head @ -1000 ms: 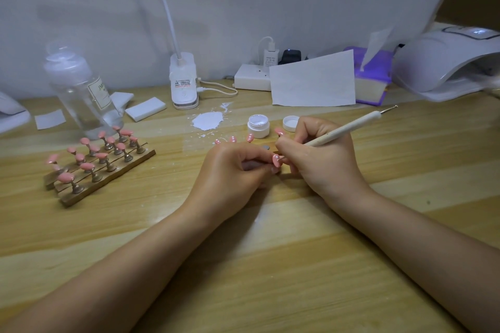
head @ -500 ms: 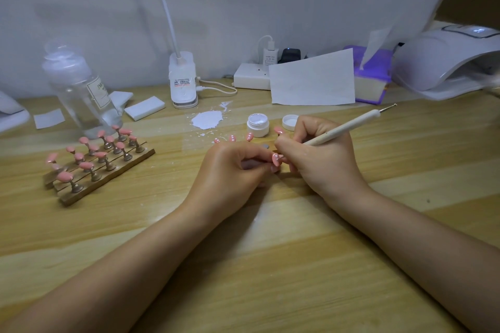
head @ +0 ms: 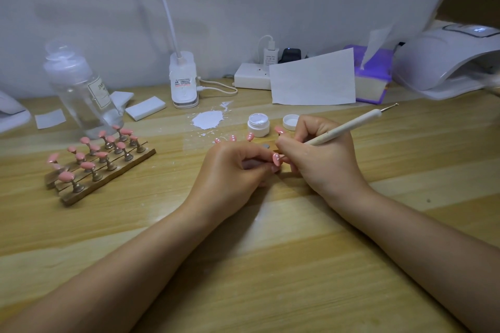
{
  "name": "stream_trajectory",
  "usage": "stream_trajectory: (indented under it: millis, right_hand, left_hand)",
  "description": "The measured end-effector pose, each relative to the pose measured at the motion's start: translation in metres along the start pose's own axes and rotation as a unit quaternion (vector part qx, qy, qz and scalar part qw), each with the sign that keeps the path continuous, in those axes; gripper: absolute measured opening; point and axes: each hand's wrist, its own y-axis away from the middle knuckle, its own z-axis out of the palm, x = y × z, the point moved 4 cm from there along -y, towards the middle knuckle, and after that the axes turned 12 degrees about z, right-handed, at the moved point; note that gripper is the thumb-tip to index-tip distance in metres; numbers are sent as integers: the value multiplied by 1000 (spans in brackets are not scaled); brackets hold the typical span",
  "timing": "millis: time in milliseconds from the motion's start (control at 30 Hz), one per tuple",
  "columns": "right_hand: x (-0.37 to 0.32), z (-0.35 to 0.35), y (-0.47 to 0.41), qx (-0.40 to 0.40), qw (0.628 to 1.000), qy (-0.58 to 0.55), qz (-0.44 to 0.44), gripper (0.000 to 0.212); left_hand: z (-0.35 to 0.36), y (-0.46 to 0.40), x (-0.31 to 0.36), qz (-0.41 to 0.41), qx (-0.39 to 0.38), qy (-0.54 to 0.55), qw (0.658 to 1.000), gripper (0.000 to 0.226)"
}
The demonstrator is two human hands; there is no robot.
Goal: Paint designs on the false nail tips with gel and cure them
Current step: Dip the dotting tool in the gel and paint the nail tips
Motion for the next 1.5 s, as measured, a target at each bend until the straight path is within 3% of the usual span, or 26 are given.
stream_trajectory:
  millis: [1500]
  right_hand:
    - [0,0,1,-7,1000,7,3,38]
  left_hand:
    - [-1,0,-2,4,1,-43,999,31]
